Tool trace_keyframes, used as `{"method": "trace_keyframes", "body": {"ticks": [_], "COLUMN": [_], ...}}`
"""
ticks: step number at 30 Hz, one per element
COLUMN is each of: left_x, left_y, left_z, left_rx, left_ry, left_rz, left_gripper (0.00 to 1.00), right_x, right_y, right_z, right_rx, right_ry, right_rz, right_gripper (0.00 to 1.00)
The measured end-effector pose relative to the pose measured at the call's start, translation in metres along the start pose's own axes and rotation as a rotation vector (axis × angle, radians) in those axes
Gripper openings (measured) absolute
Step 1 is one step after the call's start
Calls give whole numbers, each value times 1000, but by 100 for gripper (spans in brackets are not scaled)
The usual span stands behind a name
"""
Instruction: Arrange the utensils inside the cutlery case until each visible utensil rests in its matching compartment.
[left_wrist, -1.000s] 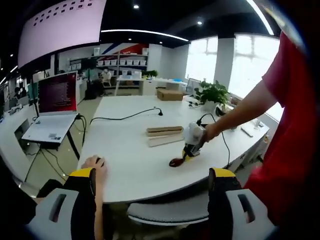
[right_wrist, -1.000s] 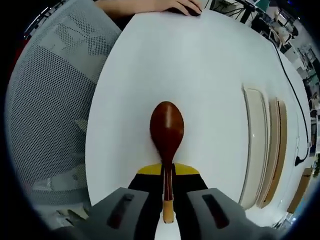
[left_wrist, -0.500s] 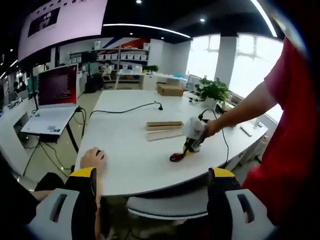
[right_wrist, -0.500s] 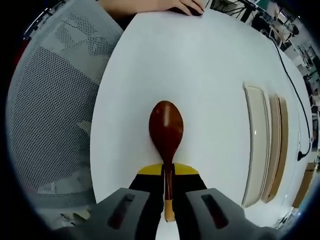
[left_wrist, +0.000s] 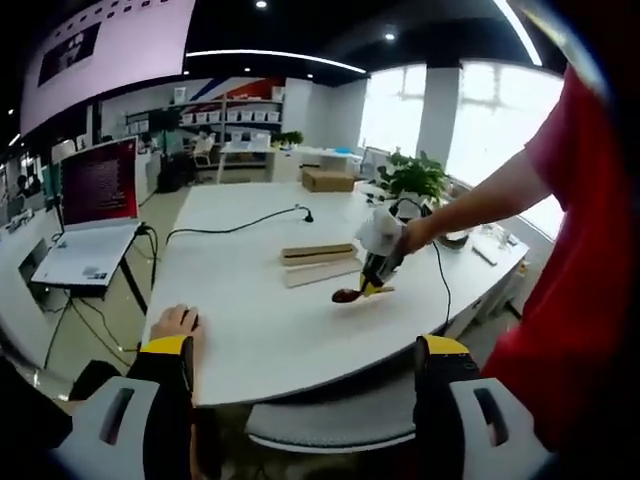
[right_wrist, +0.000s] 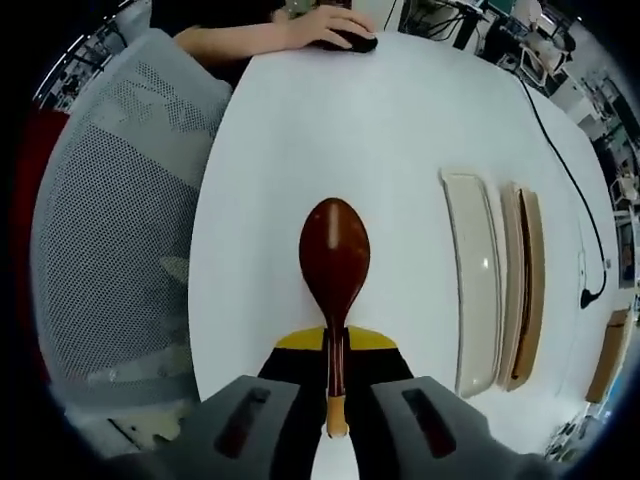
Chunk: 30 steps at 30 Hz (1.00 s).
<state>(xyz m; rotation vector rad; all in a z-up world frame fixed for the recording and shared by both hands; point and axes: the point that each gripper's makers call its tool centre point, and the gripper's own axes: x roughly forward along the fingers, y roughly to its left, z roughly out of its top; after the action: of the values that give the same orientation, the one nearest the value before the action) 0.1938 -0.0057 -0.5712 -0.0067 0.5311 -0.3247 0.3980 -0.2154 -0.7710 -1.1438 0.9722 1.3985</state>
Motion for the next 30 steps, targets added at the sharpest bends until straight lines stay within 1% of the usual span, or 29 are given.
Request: {"method": "trace_keyframes", "body": {"ticks": [1,2,4,6,9,13,16,19,22,26,27,30], "left_x": [-1,-1,1,2,4,10,14,16,18,21,21,21], "left_y": [0,0,0,-1,-2,-3,-5,-5,-5,-5,-4,-2], "left_z": [2,2,-2,-3,0,4,4,6,8,7,8,9], "left_rx": [18,14,0,18,34,30,51,44,42,49,46,41], "left_ry": [-16,-15,-3,11,11,9,20,14,10,19,18,15], "left_rz": [0,1,-7,-16,-24,-35,-41,-42,-42,-49,-49,-47], "left_gripper": [94,94,93,93,93,93,93,92,92,92,92,92], "right_x": [-4,-6,-10,-11,-14,-17,-19,-21,-23,-25,-25,-25], "right_y": [-3,-4,-8,-9,-8,-5,-7,-10,-17,-23,-29,-34], "right_z": [0,0,1,-1,0,1,-2,-3,-5,-4,-4,-4], "right_rx": [10,19,31,39,34,46,47,53,58,56,55,52], "right_ry": [-1,-4,-14,-15,-18,-24,-16,-18,-17,-15,-13,-11], "right_rz": [0,2,0,3,-5,-2,-6,-6,-9,-14,-14,-15], "right_gripper": [1,1,1,1,1,1,1,1,1,1,1,1]}}
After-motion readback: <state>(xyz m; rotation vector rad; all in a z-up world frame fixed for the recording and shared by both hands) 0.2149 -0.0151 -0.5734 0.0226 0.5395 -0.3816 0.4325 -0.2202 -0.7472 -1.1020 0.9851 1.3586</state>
